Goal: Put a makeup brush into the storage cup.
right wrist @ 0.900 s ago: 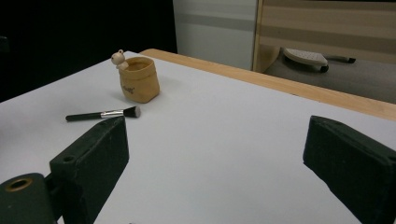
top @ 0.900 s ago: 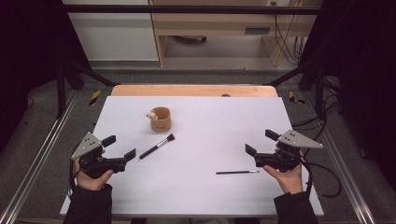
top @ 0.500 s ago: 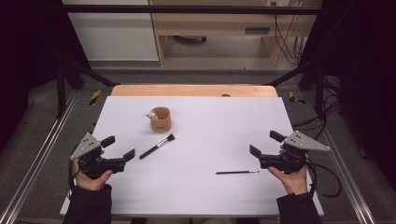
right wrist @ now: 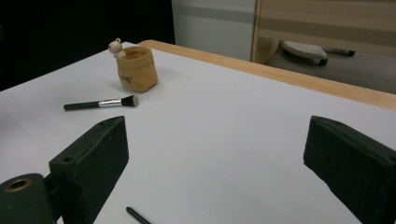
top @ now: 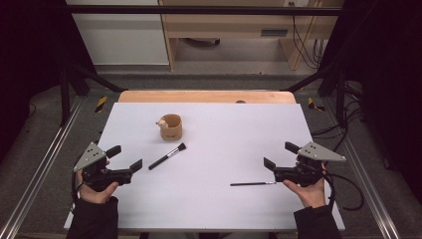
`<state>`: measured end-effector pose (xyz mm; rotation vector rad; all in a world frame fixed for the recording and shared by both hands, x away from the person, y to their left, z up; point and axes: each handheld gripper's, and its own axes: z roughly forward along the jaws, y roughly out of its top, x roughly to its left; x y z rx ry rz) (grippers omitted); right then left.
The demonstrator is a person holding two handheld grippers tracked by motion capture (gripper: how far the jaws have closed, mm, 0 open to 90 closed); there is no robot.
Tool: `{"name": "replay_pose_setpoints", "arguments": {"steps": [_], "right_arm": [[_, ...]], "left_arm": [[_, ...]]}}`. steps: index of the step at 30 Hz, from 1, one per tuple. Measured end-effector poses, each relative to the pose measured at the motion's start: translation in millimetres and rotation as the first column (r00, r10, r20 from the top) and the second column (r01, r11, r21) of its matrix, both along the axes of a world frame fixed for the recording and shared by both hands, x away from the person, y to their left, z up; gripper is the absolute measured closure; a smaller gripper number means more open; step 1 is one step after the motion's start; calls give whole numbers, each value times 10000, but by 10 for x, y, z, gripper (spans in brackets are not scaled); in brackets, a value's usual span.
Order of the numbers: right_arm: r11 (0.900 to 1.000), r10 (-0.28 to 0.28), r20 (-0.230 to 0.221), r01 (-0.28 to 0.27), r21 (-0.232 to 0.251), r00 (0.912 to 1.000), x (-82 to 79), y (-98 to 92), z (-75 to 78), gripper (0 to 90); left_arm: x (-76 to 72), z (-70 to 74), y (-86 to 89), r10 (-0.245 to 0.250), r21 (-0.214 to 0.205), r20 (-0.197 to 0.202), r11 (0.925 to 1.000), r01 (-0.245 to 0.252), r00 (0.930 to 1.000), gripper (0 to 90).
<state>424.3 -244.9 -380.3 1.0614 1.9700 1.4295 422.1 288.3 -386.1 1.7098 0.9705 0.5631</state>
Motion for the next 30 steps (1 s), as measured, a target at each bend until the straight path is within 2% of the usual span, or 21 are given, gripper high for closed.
{"name": "replay_pose_setpoints", "arguments": {"steps": [8, 14, 18, 20, 30], "right_arm": [[9999, 101, -181, -102, -101, 9998, 5, 22, -64, 74], [9990, 199, -381, -214, -382, 9991, 9, 72, -126, 75], [9978, 307, -610, -342, -576, 9977, 20, 118, -193, 77], [9964, 370, -872, -434, -727, 9955, 23, 151, -241, 78], [9917, 536, -1410, -692, -1087, 9886, 18, 206, -376, 82]], "left_arm": [[16, -33, -14, -6, 134, -108, 9999, 7, 9999, 55], [6, -32, -28, -35, 172, -82, 9998, 37, 10000, 55], [11, -43, -33, -21, 234, -101, 9997, 23, 9999, 54], [13, -49, -32, -11, 264, -124, 9997, 14, 9999, 54], [14, -58, -41, -70, 386, -148, 9992, 76, 9999, 53]]}}
